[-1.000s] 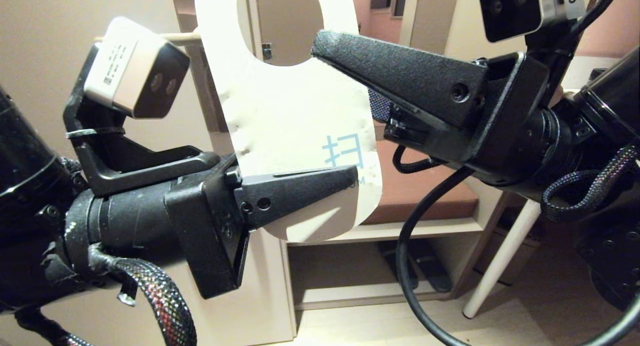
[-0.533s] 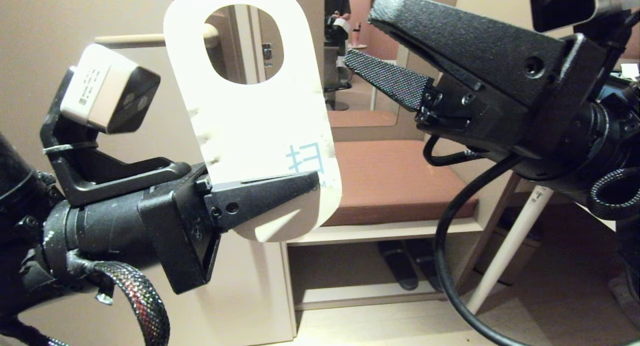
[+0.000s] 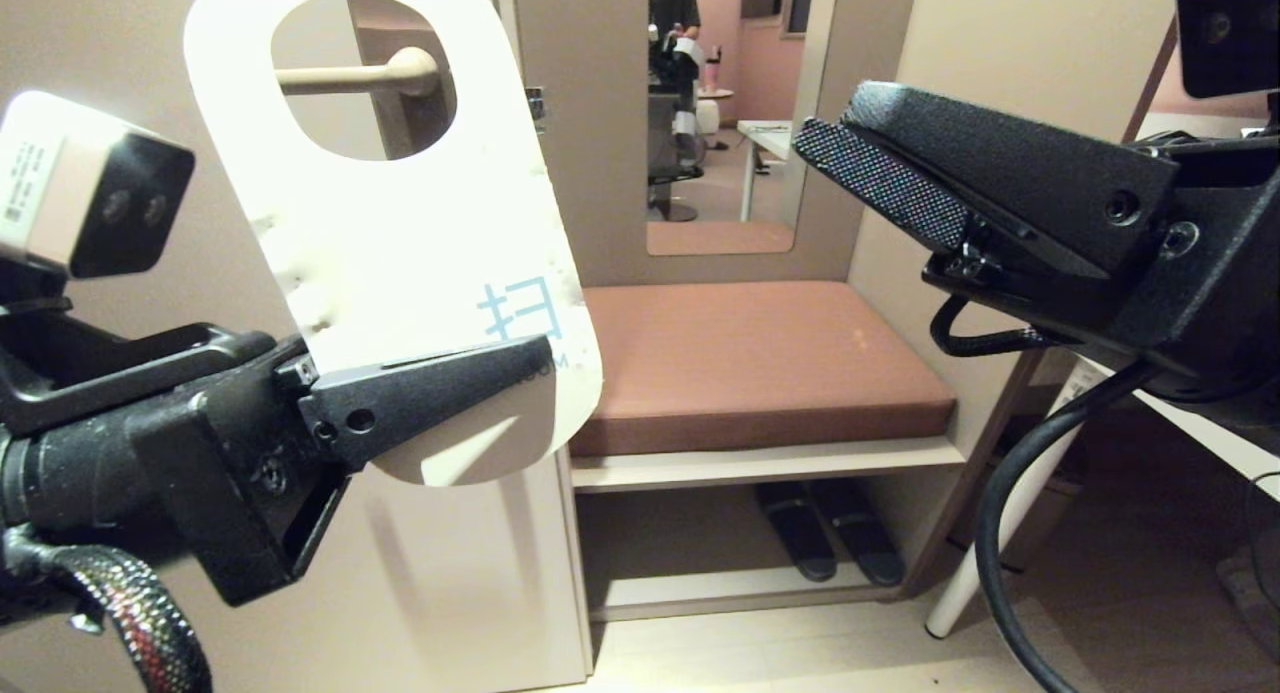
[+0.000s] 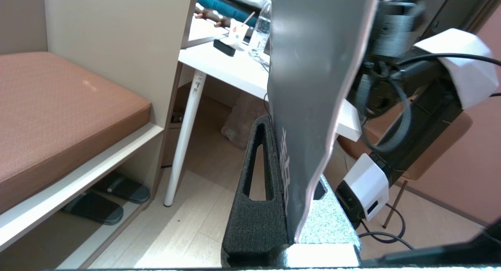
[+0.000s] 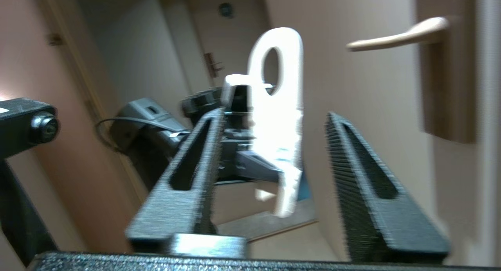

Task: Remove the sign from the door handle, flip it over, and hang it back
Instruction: Hang the sign back with the other side facing out

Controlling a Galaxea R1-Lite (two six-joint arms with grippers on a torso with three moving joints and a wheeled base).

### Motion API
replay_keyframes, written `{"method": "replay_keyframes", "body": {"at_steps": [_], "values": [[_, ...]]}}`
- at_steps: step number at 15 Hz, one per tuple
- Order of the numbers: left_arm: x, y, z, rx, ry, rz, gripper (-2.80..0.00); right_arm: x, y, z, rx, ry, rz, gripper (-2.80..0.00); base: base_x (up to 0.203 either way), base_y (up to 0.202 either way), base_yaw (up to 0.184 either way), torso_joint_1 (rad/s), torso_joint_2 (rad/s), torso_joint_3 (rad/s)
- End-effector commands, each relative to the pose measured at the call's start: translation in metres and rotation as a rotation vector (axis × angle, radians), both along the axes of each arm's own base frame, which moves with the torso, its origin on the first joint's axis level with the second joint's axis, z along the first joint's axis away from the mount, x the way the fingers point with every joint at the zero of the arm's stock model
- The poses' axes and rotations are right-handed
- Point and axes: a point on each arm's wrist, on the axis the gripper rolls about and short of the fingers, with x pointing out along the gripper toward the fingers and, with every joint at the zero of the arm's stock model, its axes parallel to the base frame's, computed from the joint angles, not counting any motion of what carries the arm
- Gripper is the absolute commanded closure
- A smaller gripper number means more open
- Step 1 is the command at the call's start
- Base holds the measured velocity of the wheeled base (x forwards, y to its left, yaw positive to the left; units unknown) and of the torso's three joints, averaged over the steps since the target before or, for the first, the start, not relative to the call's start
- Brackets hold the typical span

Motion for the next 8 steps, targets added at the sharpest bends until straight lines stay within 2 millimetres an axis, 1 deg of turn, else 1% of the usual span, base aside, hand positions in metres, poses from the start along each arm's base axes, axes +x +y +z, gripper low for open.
{"method": "replay_keyframes", "body": {"at_steps": [1, 4, 6, 8], "values": [[-0.01, 0.01, 0.003, -0.022, -0.025, 0.006, 0.0, 0.003, -0.012, 0.0, 0.002, -0.009, -0.042, 0.0, 0.0, 0.0, 0.0, 0.0, 0.0, 0.0], [-0.02, 0.019, 0.002, -0.033, -0.039, 0.013, 0.0, 0.022, -0.045, 0.0, -0.004, -0.023, -0.207, 0.0, 0.0, 0.0, 0.0, 0.0, 0.0, 0.0], [-0.025, 0.023, 0.001, -0.036, -0.048, 0.015, 0.0, 0.026, -0.071, -0.004, -0.012, -0.021, -0.318, 0.0, 0.0, 0.0, 0.0, 0.0, 0.0, 0.0], [-0.029, 0.026, -0.003, -0.029, -0.057, 0.019, 0.0, 0.025, -0.1, -0.015, -0.044, -0.013, -0.451, 0.0, 0.0, 0.0, 0.0, 0.0, 0.0, 0.0]]}}
